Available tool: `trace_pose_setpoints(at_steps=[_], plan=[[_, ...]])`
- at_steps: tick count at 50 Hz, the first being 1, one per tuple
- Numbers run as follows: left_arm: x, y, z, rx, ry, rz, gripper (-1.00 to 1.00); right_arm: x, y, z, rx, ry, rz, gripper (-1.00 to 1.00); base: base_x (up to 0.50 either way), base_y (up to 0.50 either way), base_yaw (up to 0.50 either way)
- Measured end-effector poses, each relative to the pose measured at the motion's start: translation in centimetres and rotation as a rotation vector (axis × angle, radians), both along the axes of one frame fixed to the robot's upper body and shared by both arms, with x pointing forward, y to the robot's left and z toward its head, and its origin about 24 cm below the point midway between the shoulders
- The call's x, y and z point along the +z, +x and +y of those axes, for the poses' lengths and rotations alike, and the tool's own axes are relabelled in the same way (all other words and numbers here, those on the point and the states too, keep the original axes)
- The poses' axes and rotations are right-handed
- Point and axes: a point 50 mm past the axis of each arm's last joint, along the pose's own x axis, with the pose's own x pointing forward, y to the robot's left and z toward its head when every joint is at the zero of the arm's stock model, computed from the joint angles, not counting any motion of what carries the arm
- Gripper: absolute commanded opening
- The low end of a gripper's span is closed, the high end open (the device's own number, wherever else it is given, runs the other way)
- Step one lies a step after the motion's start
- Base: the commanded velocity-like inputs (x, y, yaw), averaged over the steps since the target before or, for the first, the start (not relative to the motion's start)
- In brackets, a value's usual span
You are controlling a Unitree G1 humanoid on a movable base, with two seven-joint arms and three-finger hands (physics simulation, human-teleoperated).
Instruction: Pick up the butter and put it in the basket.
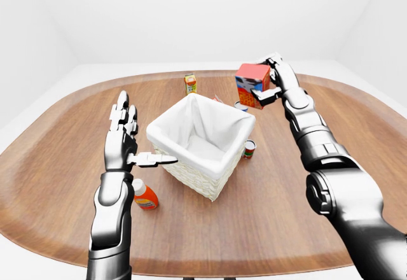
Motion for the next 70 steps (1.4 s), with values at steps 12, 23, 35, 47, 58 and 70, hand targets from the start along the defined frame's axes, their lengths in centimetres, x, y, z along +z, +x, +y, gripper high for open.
trace_pose_setpoints(at_steps=[12,23,35,47,58,70], plan=[[0.1,0.0,0.0,-0.001,-0.001,-0.002,1.0,0.7,0.1,3.7,0.105,0.031,-0.043,-1.0,0.0,0.0,0.0],[0.1,-0.1,0.1,0.001,-0.002,-0.003,1.0,0.7,-0.3,7.2,0.212,0.069,-0.071,-1.0,0.0,0.0,0.0],[-0.2,-0.2,0.2,0.003,-0.007,0.007,1.0,-0.1,-0.8,10.1,0.287,0.122,-0.06,-1.0,0.0,0.0,0.0],[-0.3,-0.2,0.3,0.005,-0.009,0.012,1.0,-1.5,-1.2,12.0,0.322,0.18,-0.019,-1.0,0.0,0.0,0.0],[-0.3,-0.2,0.3,0.006,-0.011,0.011,1.0,-3.0,-1.5,13.1,0.335,0.206,0.026,-1.0,0.0,0.0,0.0],[-0.3,-0.2,0.4,0.008,-0.013,0.012,1.0,-4.9,-2.0,13.7,0.332,0.213,0.076,-1.0,0.0,0.0,0.0]])
